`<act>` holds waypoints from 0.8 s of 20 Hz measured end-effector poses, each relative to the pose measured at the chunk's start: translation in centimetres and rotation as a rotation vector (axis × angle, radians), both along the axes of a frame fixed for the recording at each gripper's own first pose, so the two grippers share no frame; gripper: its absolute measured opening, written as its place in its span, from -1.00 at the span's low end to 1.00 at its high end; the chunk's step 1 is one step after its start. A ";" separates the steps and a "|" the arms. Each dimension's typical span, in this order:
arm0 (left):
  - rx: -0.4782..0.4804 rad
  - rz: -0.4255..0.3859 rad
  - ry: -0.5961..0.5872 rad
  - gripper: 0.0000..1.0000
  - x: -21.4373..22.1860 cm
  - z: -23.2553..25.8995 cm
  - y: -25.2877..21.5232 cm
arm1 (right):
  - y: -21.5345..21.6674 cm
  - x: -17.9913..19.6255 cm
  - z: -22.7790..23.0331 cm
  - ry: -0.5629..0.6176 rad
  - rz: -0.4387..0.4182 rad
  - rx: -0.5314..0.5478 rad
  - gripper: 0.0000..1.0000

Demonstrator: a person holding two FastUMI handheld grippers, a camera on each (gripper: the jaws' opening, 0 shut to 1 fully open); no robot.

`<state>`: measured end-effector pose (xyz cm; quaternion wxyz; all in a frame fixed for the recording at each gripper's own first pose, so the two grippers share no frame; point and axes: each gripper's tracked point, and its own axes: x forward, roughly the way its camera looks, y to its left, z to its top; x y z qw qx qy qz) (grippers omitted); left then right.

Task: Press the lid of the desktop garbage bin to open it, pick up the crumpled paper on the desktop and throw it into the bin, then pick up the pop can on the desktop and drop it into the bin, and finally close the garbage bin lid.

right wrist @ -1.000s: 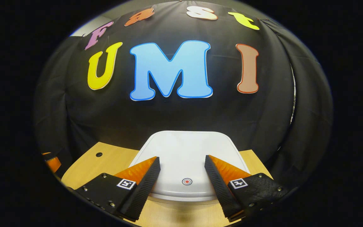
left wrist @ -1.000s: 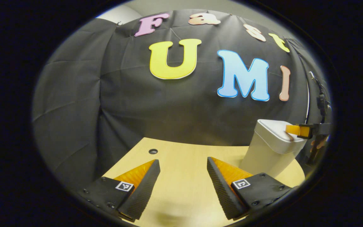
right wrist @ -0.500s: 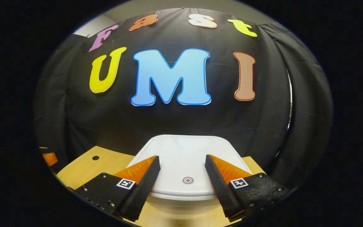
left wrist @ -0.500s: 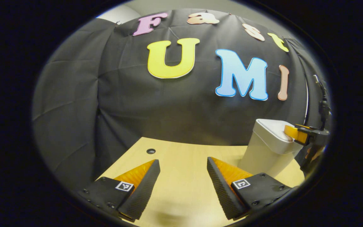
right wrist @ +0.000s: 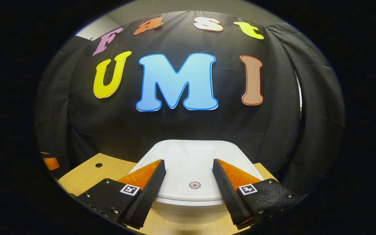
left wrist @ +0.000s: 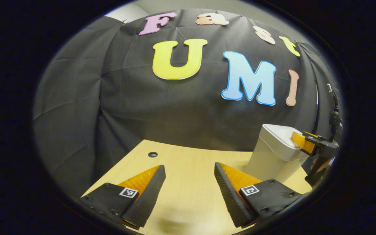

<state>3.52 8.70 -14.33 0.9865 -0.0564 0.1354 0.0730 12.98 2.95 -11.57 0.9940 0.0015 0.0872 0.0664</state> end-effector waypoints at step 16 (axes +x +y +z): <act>0.032 -0.027 -0.026 0.97 0.0 1.6 -1.0 | 0.0 0.1 0.6 -0.081 -0.016 0.021 0.87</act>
